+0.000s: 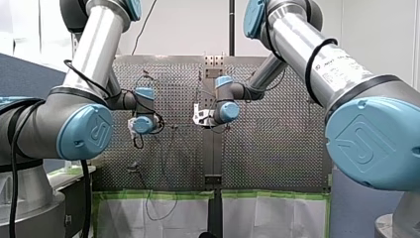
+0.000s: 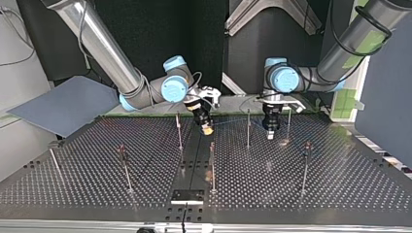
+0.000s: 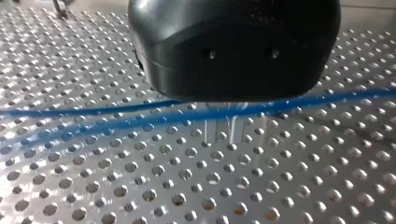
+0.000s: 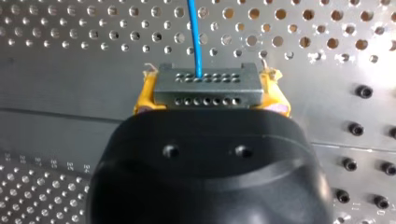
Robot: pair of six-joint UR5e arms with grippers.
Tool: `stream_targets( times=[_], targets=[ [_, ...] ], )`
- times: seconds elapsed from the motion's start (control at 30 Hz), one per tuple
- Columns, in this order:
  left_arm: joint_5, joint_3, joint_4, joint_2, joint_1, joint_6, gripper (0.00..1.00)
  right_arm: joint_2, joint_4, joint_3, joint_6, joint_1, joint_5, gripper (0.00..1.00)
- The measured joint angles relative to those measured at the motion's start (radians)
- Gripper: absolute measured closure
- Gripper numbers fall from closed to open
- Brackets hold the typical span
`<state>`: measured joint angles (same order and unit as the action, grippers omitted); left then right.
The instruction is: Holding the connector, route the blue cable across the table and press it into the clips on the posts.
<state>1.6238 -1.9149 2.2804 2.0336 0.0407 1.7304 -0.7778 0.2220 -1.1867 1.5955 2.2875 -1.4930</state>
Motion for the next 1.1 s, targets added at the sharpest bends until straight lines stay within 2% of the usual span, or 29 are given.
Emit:
stream_targets(
  times=[0.03, 0.07, 0.1, 0.13, 0.43, 0.67, 0.83, 1.1],
  targets=[
    [0.004, 0.0, 0.007, 0.0, 0.0, -0.007, 0.26, 0.0, 0.0, 0.0, 0.0, -0.001, 0.0, 1.0],
    [0.009, 0.0, 0.016, 0.0, 0.0, -0.016, 0.04, 0.0, 0.0, 0.0, 0.001, -0.001, 0.0, 1.0],
    [0.013, 0.0, 0.023, 0.0, 0.0, -0.023, 0.04, 0.0, -0.001, 0.0, 0.001, -0.002, 0.0, 1.0],
    [0.016, 0.0, 0.03, 0.0, 0.001, -0.031, 0.0, 0.0, -0.001, 0.0, 0.002, -0.003, 0.0, 1.0],
    [0.071, -0.01, 0.114, -0.003, 0.024, -0.115, 0.0, 0.0, -0.002, 0.0, 0.003, -0.001, -0.003, 1.0],
    [0.09, -0.062, 0.185, -0.029, 0.047, -0.185, 0.0, 0.0, -0.003, 0.0, 0.003, 0.004, -0.002, 1.0],
    [0.098, -0.104, 0.177, -0.069, 0.08, -0.174, 0.0, 0.0, -0.005, 0.0, 0.003, 0.006, -0.002, 1.0],
    [0.154, -0.158, 0.152, -0.118, 0.143, -0.115, 0.0, 0.0, -0.019, 0.0, 0.003, 0.012, -0.001, 1.0]
  ],
)
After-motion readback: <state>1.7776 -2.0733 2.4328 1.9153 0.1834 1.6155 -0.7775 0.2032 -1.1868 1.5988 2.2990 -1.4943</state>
